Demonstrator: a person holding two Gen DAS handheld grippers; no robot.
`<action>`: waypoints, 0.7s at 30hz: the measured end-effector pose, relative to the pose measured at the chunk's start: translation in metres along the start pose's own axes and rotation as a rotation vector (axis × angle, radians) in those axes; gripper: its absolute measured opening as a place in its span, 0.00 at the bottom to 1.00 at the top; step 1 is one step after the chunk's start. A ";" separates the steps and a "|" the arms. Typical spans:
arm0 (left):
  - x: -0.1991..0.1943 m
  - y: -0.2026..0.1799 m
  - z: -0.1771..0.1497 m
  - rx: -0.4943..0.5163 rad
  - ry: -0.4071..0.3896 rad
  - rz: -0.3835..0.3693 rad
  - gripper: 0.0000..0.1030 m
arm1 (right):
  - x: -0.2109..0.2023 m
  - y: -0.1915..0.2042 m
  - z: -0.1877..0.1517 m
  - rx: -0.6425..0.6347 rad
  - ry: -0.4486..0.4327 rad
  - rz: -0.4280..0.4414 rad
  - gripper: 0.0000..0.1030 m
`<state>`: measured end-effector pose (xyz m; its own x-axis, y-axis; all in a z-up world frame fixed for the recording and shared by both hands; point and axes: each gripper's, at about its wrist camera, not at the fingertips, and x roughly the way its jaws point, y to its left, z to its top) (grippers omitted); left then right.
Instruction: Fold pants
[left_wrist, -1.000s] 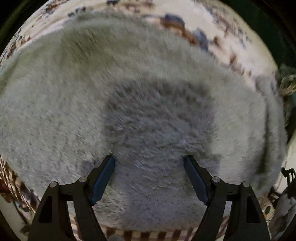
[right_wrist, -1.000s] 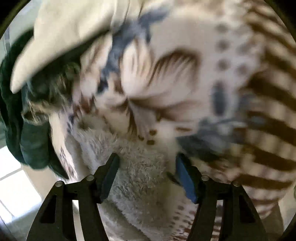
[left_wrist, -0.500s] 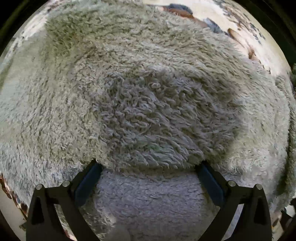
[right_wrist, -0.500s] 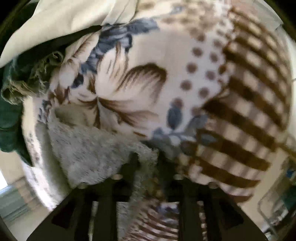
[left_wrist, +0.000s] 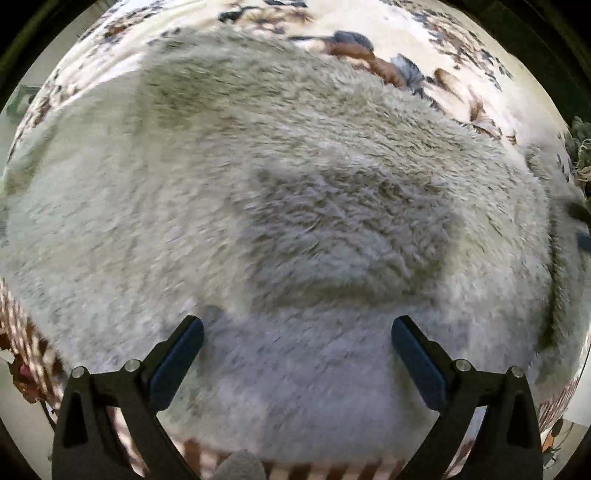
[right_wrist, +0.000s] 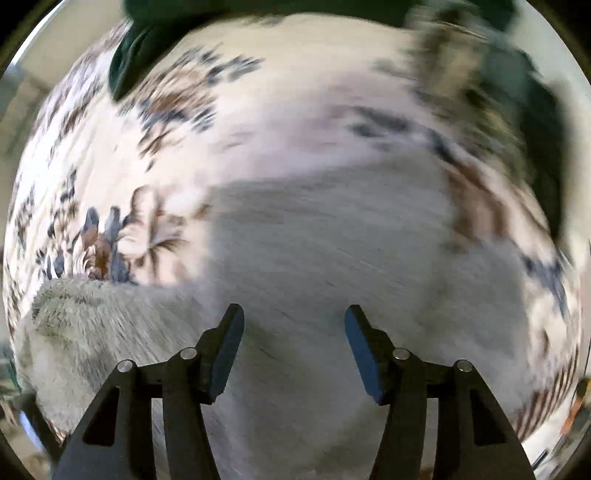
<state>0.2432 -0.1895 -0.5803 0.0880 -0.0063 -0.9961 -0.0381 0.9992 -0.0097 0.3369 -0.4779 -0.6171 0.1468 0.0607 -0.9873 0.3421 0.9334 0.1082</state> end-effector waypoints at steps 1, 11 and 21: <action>-0.004 0.001 -0.003 -0.002 -0.003 -0.007 1.00 | 0.010 0.014 0.007 -0.017 0.015 -0.010 0.58; -0.020 0.003 -0.038 0.038 -0.016 -0.039 1.00 | -0.036 -0.028 -0.020 0.063 -0.105 -0.178 0.12; -0.032 -0.034 -0.048 0.081 -0.017 -0.105 1.00 | -0.045 -0.221 -0.144 0.615 0.088 -0.058 0.22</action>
<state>0.1941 -0.2252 -0.5521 0.1037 -0.1106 -0.9884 0.0528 0.9930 -0.1056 0.1210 -0.6357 -0.6138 0.0443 0.0693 -0.9966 0.8228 0.5632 0.0757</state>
